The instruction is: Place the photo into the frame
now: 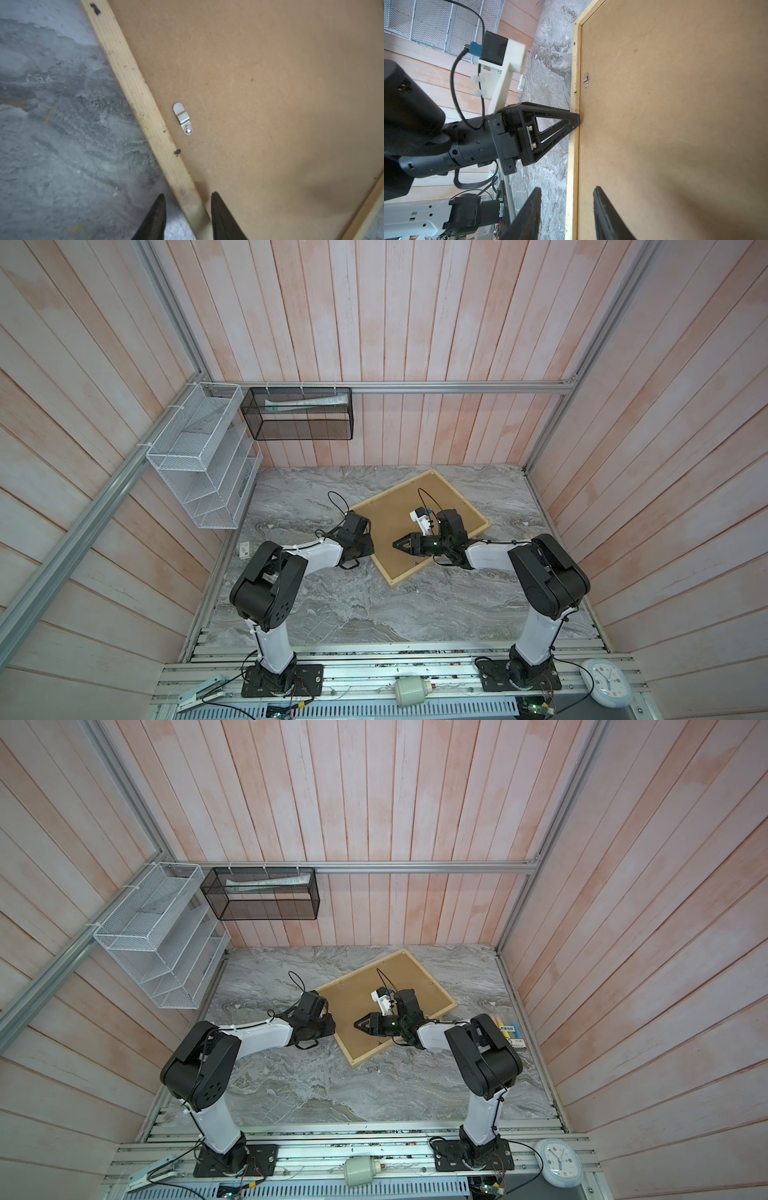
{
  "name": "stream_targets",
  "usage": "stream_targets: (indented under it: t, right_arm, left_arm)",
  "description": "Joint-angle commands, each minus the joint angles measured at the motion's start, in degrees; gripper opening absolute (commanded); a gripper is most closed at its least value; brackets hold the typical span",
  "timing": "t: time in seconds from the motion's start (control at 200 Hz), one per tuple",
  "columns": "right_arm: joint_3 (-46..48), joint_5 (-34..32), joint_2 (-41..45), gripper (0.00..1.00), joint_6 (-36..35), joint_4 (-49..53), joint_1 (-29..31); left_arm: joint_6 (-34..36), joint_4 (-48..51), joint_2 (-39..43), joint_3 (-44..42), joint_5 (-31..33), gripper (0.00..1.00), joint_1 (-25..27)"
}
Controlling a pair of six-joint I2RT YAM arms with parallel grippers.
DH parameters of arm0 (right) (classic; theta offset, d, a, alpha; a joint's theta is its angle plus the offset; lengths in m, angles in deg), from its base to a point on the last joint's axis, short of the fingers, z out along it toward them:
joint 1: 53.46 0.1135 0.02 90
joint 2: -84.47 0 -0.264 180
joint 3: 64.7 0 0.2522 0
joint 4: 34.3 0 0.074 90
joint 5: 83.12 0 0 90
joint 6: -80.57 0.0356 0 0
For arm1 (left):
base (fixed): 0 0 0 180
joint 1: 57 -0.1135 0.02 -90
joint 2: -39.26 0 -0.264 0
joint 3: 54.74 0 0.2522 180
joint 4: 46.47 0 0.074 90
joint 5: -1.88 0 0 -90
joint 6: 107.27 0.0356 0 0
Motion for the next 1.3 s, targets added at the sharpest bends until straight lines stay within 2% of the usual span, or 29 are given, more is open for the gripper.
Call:
stream_targets:
  t: [0.0,0.17,0.285,0.46,0.575,0.61,0.715,0.885,1.085,1.296]
  right_arm:
    - [0.91,-0.61,0.95,0.43,-1.2,1.41,-0.4]
    - [0.91,-0.49,0.95,0.43,-1.02,1.32,-1.29]
    - [0.78,-0.33,0.95,0.43,-1.24,1.5,-2.15]
    - [-0.08,0.17,0.43,0.43,-1.37,1.76,-3.56]
    - [-0.66,0.21,0.32,0.43,-1.37,1.94,-3.96]
    - [-0.59,0.1,0.48,0.43,-1.37,2.02,-4.04]
    - [-0.32,-0.16,0.86,0.43,-1.36,1.72,-4.31]
    - [-0.08,-0.17,0.38,0.43,-1.2,1.5,-4.49]
    - [0.21,0.01,-0.5,0.44,-1.03,1.15,-4.55]
    - [0.03,0.37,-0.94,0.44,-0.76,0.79,-4.53]
  left_arm:
    - [2.06,2.72,-2.15,3.17,1.9,0.35,-0.03]
    - [5.92,5.61,-4.72,6.61,1.99,0.24,-1.17]
    - [9.79,7.95,-7.12,9.36,0.24,0.2,-2.85]
    - [17.82,12.14,-12.75,15.73,-1.48,0.19,-6.42]
    - [19.42,13.69,-13.77,18.82,-2.27,0.19,-8.68]
    - [19.48,13.52,-12.88,18.76,-2.06,0.22,-8.75]
    - [18.26,12.24,-9.42,16.95,-2.97,0.31,-8.74]
    - [12.67,9.05,-3.61,11.47,-5.68,0.38,-7.59]
    - [4.92,4.85,-0.18,5.22,-2.51,0.4,-2.81]
    - [2.44,1.0,-1.52,2.91,-4.51,0.4,-0.32]
